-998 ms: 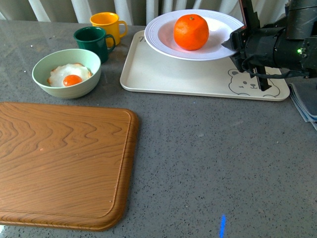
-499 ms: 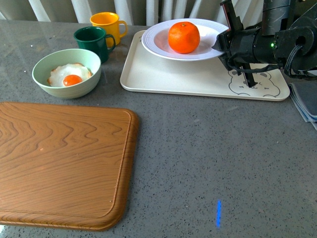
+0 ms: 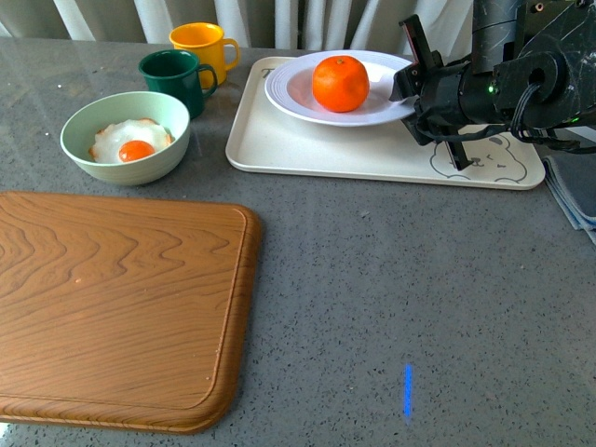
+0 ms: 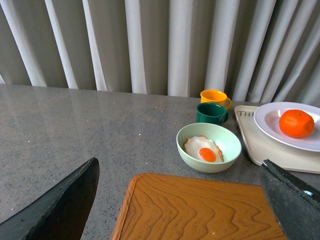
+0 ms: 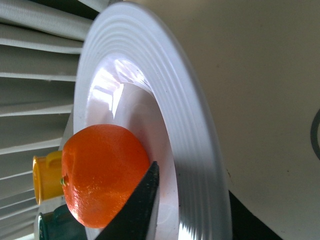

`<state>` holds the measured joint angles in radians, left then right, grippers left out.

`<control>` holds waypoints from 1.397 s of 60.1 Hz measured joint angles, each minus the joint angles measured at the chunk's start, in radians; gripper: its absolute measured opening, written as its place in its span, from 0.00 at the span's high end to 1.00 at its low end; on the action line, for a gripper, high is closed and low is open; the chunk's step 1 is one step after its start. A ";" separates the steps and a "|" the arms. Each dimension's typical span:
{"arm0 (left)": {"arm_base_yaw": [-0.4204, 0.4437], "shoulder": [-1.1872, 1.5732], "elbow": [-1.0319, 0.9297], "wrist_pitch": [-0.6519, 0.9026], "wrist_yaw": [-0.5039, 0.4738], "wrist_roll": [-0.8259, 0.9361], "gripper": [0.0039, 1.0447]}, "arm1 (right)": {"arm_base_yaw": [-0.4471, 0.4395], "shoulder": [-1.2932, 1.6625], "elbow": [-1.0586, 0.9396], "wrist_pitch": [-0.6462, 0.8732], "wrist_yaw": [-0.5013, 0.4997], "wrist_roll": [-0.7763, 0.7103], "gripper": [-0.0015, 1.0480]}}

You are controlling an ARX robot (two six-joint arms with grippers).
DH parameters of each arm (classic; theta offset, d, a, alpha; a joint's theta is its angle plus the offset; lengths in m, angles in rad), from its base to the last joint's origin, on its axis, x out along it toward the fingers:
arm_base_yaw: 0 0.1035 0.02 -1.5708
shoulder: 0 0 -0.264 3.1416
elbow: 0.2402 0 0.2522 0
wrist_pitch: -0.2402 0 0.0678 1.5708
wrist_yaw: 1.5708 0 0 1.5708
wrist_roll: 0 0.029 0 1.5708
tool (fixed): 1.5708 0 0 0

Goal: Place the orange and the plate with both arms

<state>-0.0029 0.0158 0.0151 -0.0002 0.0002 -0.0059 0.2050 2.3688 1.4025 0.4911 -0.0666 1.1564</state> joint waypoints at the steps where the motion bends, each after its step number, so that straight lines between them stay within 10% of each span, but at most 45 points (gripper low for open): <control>1: 0.000 0.000 0.000 0.000 0.000 0.000 0.08 | 0.000 0.000 -0.003 0.001 0.000 0.000 0.71; 29: 0.000 0.000 0.000 0.000 0.000 0.000 0.08 | -0.008 -0.119 -0.167 0.083 -0.001 -0.003 0.07; 71: 0.000 0.000 0.000 0.000 0.000 0.000 0.08 | 0.056 -0.787 -0.719 0.185 0.146 -0.369 0.10; 75: 0.000 0.000 0.000 0.000 0.000 0.000 0.08 | 0.053 -0.921 -0.879 0.395 0.293 -0.683 0.25; 84: 0.000 0.000 0.000 0.000 0.000 0.000 0.08 | -0.003 -1.100 -1.061 0.443 0.262 -1.043 0.54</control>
<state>-0.0029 0.0158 0.0151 -0.0002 0.0002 -0.0059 0.2020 1.2690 0.3412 0.9344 0.1955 0.1131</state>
